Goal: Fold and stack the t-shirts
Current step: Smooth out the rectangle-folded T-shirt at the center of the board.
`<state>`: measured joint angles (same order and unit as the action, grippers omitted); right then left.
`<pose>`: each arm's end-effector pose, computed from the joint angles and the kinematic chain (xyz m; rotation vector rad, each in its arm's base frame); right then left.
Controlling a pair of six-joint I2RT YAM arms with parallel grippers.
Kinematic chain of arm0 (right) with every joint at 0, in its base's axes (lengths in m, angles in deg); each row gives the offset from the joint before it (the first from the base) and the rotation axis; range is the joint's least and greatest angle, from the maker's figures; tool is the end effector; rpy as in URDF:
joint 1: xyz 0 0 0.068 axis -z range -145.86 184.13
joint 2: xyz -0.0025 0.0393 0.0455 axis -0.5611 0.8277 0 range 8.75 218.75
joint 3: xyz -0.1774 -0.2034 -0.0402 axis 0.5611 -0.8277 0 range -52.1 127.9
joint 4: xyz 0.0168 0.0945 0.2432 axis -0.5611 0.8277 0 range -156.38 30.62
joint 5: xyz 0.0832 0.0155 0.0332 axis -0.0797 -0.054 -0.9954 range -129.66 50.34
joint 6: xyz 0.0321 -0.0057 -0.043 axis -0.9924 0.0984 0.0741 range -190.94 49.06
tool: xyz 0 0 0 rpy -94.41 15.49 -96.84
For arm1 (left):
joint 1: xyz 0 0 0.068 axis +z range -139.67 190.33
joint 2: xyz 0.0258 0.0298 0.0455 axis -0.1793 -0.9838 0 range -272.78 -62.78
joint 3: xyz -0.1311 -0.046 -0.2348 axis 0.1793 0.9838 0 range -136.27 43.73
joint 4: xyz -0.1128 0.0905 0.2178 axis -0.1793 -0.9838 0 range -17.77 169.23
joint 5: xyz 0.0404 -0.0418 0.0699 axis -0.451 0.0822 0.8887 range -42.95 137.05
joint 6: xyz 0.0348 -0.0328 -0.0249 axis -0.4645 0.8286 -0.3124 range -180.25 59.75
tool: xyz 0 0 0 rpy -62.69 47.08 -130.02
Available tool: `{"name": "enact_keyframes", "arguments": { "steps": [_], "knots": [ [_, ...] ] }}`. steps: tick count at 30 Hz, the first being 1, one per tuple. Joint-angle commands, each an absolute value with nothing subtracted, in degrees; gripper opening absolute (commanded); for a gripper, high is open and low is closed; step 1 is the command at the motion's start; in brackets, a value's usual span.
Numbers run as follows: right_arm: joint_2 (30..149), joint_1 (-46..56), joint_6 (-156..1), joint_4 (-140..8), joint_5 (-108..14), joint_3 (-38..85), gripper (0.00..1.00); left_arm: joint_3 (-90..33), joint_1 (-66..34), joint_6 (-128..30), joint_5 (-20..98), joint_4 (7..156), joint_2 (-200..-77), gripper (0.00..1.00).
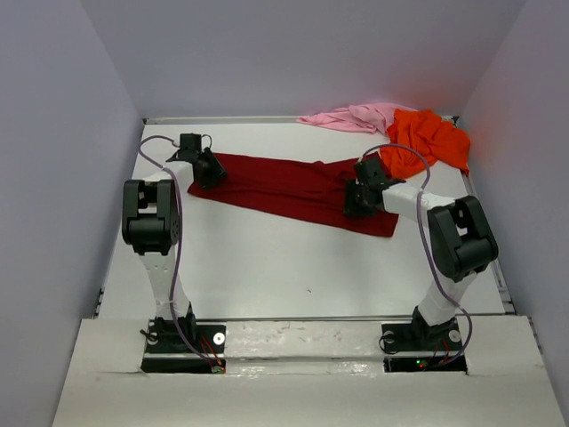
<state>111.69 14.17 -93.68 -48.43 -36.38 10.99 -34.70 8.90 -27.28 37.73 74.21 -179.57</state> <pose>0.3428 0.1224 0.1672 0.0843 2.5891 0.2032 0.4474 -0.0168 0.1693 -0.5630 2.2990 -0.4858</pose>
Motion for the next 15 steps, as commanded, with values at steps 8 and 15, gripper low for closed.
{"name": "enact_keyframes", "arguments": {
  "steps": [8,15],
  "knots": [
    [106.23,14.89,-95.99,-42.04,-31.32,6.87,0.54,-23.80,11.38,-28.09,40.65,68.67,-168.88,0.56],
    [107.10,15.41,-95.72,-42.13,-30.35,7.84,0.54,-12.70,11.56,-26.59,43.97,69.39,-158.59,0.57]
  ]
}}
